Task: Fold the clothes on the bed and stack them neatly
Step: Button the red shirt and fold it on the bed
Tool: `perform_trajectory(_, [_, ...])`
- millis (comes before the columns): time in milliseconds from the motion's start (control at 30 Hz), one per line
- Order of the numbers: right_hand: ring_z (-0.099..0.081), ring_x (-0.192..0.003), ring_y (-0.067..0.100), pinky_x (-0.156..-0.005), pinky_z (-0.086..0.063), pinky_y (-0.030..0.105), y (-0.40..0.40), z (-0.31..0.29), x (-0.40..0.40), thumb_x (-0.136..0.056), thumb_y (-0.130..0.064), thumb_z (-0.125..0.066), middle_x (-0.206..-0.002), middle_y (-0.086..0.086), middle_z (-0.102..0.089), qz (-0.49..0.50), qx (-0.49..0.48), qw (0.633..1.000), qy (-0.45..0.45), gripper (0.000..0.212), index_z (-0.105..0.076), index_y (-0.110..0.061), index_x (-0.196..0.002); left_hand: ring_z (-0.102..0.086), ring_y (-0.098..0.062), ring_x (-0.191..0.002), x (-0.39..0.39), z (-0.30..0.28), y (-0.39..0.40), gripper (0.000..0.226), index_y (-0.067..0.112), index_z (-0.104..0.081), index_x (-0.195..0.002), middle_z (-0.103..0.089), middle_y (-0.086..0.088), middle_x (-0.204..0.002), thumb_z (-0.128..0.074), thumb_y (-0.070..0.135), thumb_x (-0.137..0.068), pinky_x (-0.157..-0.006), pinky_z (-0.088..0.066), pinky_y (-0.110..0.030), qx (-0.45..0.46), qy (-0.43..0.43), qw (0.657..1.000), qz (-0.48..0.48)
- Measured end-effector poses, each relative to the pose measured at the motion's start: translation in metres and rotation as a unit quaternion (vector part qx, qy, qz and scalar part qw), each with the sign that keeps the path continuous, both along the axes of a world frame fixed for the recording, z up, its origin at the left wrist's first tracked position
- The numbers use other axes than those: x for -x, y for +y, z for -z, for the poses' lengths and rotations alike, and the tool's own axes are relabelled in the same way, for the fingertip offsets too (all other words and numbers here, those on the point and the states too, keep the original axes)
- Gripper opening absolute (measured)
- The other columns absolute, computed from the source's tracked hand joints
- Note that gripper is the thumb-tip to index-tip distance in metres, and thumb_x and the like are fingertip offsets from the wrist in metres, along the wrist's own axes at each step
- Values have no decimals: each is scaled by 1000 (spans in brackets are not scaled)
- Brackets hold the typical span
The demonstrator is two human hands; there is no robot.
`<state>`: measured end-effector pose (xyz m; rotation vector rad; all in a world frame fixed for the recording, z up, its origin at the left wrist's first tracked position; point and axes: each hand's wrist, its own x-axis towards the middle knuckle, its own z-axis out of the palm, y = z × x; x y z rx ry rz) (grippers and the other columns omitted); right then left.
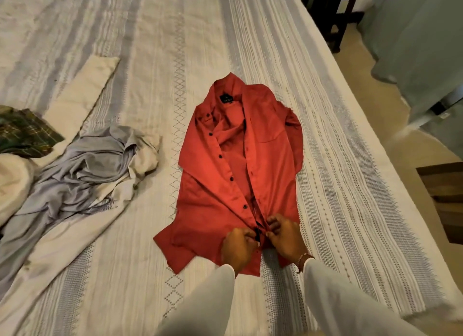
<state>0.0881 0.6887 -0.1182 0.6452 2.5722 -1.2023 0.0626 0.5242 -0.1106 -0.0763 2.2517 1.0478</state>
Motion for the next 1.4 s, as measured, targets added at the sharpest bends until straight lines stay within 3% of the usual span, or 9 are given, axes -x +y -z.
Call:
perform_trajectory(100, [-70, -72, 15, -75, -60, 31, -4, -2, -5, -73, 2, -83, -76, -5, -71, 62, 52, 997, -2, 38, -66, -29, -87, -72, -13, -79, -3, -4, 5, 19, 30, -77, -89, -76, 9, -81, -67, 33, -73, -75, -56, -30, 13, 24, 999, -26])
perform_trajectory(233, [-70, -70, 2, -73, -58, 22, -10, -7, -15, -74, -5, -88, -75, -6, -74, 143, 96, 985, 7, 30, -71, -29, -83, -70, -4, -74, -3, -2, 6, 2, 29, -77, -81, -76, 12, -78, -75, 27, -80, -71, -56, -28, 11, 44, 998, -49])
perform_trajectory(367, [-74, -80, 9, -79, -60, 31, -21, -16, -24, -78, -5, -84, -81, -6, -77, 199, 130, 971, 32, 26, -75, -28, -87, -67, 3, -66, 1, -6, 7, 23, 36, -66, -63, -69, 17, -64, -78, 25, -78, -68, -55, -24, -11, 37, 997, -64])
perform_trajectory(500, [-72, -75, 3, -74, -59, 26, -32, -31, -24, -78, -7, -85, -78, -7, -76, 223, 119, 965, 71, 22, -77, -25, -88, -69, -2, -62, 5, -5, 9, 25, 36, -66, -57, -70, 15, -61, -80, 27, -75, -68, -58, -29, -46, 27, 995, -79])
perform_trajectory(600, [-72, -72, 3, -73, -58, 24, -36, -36, -23, -76, -6, -86, -77, -7, -76, 224, 118, 963, 90, 23, -76, -23, -89, -72, -9, -63, 8, -1, 7, 16, 37, -71, -59, -73, 10, -65, -75, 33, -74, -69, -61, -38, -73, 17, 995, -64])
perform_trajectory(800, [-71, -79, -5, -75, -55, 12, -33, -35, -22, -80, -3, -83, -86, -9, -77, 156, 128, 976, 80, 29, -75, -14, -106, -64, -6, -57, 9, -1, 2, 20, 22, -74, -71, -71, 5, -64, -70, 14, -90, -56, -49, -23, -107, -9, 992, -66])
perform_trajectory(1000, [-71, -85, -7, -78, -60, 21, -34, -25, -30, -84, -8, -79, -90, -12, -77, 153, 136, 976, 68, 25, -75, -19, -106, -63, -7, -60, 1, 4, 5, 17, 15, -75, -80, -70, 0, -67, -66, 10, -94, -57, -49, -21, -138, -29, 983, -121])
perform_trajectory(1167, [-71, -79, -6, -69, -53, 9, -31, -17, -32, -81, -5, -82, -86, -9, -77, 187, 198, 961, 59, 24, -74, -14, -102, -58, -15, -62, -7, 6, 9, 24, 13, -71, -77, -67, -8, -69, -62, 7, -98, -51, -46, -20, -169, -51, 965, -192])
perform_trajectory(1400, [-73, -73, 2, -65, -55, 16, -36, -6, -29, -77, -12, -87, -77, -6, -77, 230, 198, 951, 62, 24, -73, -19, -94, -55, -15, -63, -11, 2, 11, 31, -9, -70, -86, -63, -8, -68, -70, 21, -94, -57, -46, -25, -217, -65, 948, -226])
